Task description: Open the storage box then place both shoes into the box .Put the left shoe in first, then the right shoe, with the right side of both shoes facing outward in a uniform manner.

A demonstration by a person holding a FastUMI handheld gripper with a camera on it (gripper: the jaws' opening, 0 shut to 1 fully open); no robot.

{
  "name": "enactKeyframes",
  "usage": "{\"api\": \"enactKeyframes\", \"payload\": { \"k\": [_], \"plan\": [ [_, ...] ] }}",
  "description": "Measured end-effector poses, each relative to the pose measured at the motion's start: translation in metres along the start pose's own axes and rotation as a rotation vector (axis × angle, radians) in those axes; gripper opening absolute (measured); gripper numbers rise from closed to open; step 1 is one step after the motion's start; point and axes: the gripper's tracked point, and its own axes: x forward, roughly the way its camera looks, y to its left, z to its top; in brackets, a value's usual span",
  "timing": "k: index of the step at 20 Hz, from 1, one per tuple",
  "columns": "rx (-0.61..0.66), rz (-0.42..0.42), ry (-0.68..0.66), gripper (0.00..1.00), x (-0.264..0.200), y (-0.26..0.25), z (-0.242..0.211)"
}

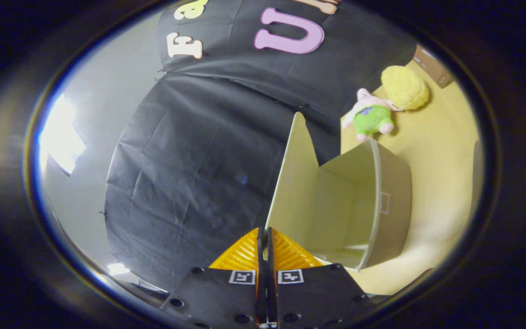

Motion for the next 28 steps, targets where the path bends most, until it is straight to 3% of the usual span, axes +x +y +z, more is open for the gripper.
{"api": "enactKeyframes", "payload": {
  "k": [5, 14, 23, 28],
  "plan": [
    [-0.058, 0.078, 0.060, 0.04, 0.054, 0.043, -0.017],
    [-0.081, 0.040, 0.138, 0.04, 0.138, 0.053, -0.065],
    [-0.291, -0.023, 0.114, 0.98, 0.147, 0.050, -0.078],
    [-0.327, -0.095, 0.014, 0.98, 0.110, 0.024, -0.049]
  ]
}}
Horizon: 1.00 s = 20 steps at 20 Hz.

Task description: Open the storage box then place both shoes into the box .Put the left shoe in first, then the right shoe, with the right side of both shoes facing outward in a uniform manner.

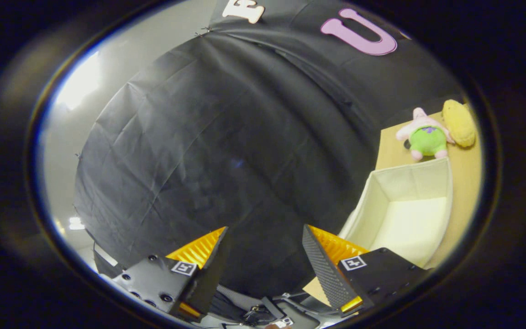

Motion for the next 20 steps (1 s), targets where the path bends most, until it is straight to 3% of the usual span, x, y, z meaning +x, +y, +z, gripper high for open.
{"api": "enactKeyframes", "payload": {
  "k": [4, 13, 20],
  "plan": [
    [-0.020, -0.098, -0.082, 0.98, -0.039, -0.036, 0.022],
    [-0.048, -0.483, -0.308, 0.98, -0.186, -0.161, 0.074],
    [0.046, -0.773, -0.331, 0.98, -0.296, -0.257, 0.054]
  ]
}}
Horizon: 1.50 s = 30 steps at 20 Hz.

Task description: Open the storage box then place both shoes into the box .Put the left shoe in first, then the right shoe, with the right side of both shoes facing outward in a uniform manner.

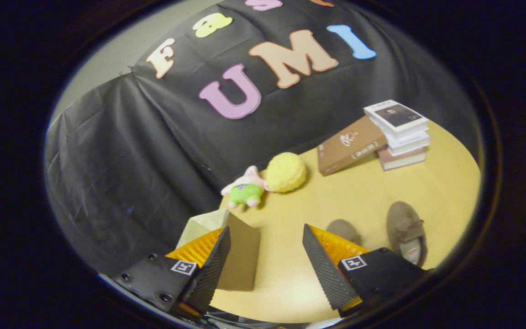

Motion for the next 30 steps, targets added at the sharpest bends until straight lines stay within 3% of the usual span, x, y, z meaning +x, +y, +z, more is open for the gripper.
{"api": "enactKeyframes", "payload": {
  "k": [5, 15, 30],
  "plan": [
    [-0.053, -0.156, 0.109, 0.98, -0.003, -0.072, -0.028],
    [-0.127, -0.253, 0.343, 0.99, 0.011, -0.127, -0.094],
    [-0.107, -0.313, 0.611, 0.37, 0.042, -0.159, -0.156]
  ]
}}
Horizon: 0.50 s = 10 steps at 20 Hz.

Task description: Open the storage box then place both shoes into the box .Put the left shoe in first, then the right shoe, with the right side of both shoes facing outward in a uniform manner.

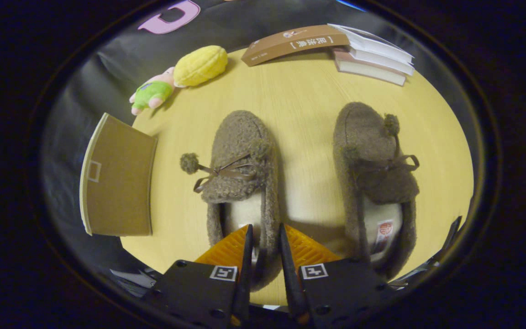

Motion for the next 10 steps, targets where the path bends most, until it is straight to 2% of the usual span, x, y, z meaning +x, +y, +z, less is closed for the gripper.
{"api": "enactKeyframes", "payload": {
  "k": [5, 10],
  "plan": [
    [0.069, -0.041, 0.011, 0.08, -0.0082, -0.0083, 0.0050],
    [0.097, -0.045, 0.035, 0.06, -0.0062, -0.0074, 0.0026]
  ]
}}
